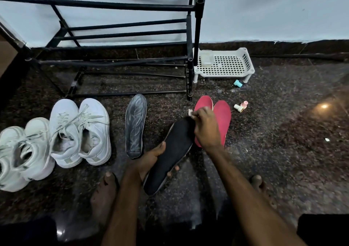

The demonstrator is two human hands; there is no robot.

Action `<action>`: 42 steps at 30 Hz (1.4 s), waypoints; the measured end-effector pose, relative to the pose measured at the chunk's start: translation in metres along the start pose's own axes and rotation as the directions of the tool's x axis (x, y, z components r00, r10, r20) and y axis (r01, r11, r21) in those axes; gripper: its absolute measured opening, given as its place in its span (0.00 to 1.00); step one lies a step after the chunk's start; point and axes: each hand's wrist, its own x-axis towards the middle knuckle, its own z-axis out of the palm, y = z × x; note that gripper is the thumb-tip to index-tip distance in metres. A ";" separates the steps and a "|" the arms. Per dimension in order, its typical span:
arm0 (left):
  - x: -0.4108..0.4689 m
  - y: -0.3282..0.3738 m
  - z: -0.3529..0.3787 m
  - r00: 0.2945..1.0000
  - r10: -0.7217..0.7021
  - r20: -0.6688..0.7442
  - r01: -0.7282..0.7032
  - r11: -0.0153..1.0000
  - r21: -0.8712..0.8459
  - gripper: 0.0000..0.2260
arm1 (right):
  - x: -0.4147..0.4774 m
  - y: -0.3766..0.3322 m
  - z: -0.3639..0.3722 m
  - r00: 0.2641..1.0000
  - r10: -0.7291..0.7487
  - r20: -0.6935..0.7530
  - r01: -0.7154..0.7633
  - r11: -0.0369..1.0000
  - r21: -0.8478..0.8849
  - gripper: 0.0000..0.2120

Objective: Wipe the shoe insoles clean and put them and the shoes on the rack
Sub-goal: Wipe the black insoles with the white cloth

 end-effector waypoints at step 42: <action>-0.012 0.035 0.045 0.985 0.155 0.073 -0.127 0.947 -0.296 0.30 | 0.014 -0.059 -0.023 0.969 0.227 0.100 -0.244 0.805 0.540 0.03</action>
